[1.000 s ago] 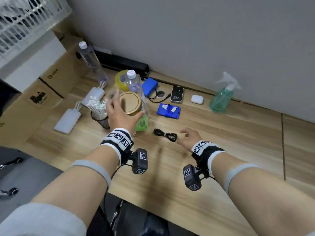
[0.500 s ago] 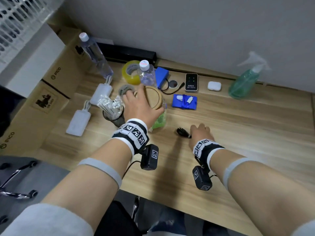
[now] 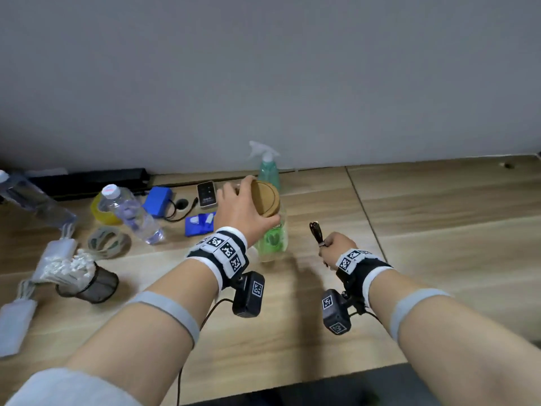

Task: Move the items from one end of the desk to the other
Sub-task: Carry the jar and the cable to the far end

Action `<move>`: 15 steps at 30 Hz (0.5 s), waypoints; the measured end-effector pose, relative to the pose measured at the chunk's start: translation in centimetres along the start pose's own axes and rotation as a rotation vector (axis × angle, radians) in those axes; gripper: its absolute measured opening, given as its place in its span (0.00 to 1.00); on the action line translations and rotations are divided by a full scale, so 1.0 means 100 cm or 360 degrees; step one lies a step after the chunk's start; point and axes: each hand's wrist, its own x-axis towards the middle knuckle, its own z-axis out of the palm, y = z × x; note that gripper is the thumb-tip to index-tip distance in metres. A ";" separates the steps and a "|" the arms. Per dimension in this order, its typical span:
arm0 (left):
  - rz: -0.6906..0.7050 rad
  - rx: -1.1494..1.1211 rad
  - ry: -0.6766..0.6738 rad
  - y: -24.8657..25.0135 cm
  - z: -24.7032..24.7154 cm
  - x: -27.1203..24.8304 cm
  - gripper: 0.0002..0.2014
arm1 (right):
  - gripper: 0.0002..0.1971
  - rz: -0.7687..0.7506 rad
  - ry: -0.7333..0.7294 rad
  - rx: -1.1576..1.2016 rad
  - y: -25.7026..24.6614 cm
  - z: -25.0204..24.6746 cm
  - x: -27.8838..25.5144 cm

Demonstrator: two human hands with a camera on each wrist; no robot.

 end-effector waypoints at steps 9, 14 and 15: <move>0.0476 -0.0002 -0.0208 0.255 0.116 -0.058 0.51 | 0.09 0.0190 0.0359 0.0654 0.235 -0.179 -0.039; 0.0686 -0.0049 -0.0349 0.387 0.184 -0.101 0.51 | 0.10 0.0324 0.0574 0.0841 0.365 -0.274 -0.060; 0.0725 -0.0065 -0.0363 0.410 0.195 -0.110 0.50 | 0.10 0.0340 0.0632 0.0870 0.385 -0.291 -0.067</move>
